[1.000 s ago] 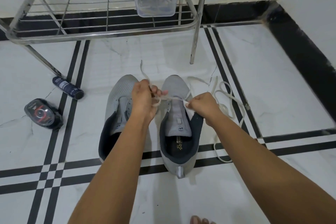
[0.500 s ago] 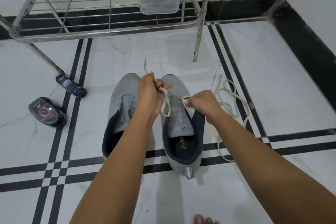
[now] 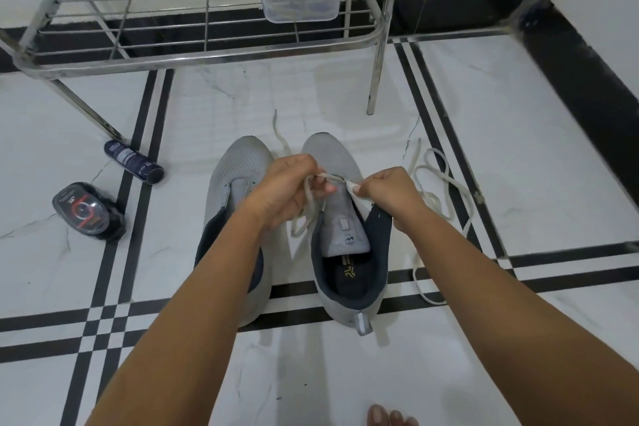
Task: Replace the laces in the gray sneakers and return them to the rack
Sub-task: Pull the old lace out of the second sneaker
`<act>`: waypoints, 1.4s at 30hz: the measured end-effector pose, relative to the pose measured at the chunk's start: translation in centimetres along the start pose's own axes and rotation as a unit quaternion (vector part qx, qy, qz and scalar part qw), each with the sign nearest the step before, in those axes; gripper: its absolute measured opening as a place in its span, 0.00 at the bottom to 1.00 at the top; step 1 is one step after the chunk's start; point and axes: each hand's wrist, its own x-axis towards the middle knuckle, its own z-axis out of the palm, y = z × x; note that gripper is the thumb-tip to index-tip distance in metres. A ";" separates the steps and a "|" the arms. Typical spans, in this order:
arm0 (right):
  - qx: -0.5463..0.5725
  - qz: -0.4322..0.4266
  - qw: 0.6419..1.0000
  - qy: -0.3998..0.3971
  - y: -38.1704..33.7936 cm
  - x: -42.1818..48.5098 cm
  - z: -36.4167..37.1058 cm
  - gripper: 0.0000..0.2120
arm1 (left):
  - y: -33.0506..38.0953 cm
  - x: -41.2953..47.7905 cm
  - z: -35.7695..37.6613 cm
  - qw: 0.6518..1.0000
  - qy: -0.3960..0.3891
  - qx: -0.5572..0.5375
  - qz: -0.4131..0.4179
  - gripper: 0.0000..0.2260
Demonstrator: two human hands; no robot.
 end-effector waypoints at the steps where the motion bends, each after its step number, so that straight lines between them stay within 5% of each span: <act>1: -0.004 -0.002 1.000 -0.006 -0.2 0.0 0.1 0.19 | -0.2 -0.2 0.2 0.999 -0.007 -0.045 -0.010 0.16; 3: -0.019 -0.010 1.000 -0.013 -0.4 -0.2 0.4 0.17 | -0.3 -0.6 0.2 0.996 -0.020 -0.080 -0.024 0.16; 5: -0.054 -0.028 0.998 0.006 -0.6 -0.2 0.7 0.17 | -0.3 -0.6 -0.1 0.998 -0.025 0.057 -0.032 0.14; 7: -0.085 -0.045 0.995 0.025 -0.6 -0.2 0.9 0.16 | -0.4 -0.3 -0.4 0.930 -0.024 0.365 -0.036 0.12; 9: -0.095 -0.051 0.994 0.030 -0.5 -0.2 0.9 0.14 | -0.5 0.0 -0.2 0.843 -0.005 0.537 -0.031 0.06; 15: -0.100 -0.059 0.993 0.033 -0.3 -0.2 0.6 0.10 | -1.6 1.3 2.1 0.722 0.008 0.690 0.044 0.21; 20: -0.082 -0.039 0.996 0.017 -0.1 -0.1 0.5 0.16 | -1.6 1.6 3.3 0.613 -0.031 0.789 0.016 0.12; 23: -0.073 -0.024 0.997 0.003 0.0 -0.2 0.2 0.16 | -0.3 1.5 2.4 0.655 -0.073 0.752 0.010 0.05; 28: -0.068 -0.013 0.998 -0.002 0.2 0.0 0.0 0.19 | 2.4 -0.4 -0.7 0.848 -0.046 0.527 -0.035 0.03; 32: -0.101 -0.028 0.994 0.011 0.3 0.1 0.0 0.14 | 3.2 -1.0 -2.3 0.801 -0.063 0.592 -0.071 0.01; 36: -0.138 -0.046 0.989 0.040 0.1 0.3 -0.4 0.11 | 4.3 -1.1 -1.2 0.825 -0.123 0.545 -0.078 0.03; 42: -0.253 -0.106 0.960 0.055 -0.5 -0.1 0.0 0.11 | 3.3 1.6 -0.3 0.746 -0.087 0.660 -0.005 0.08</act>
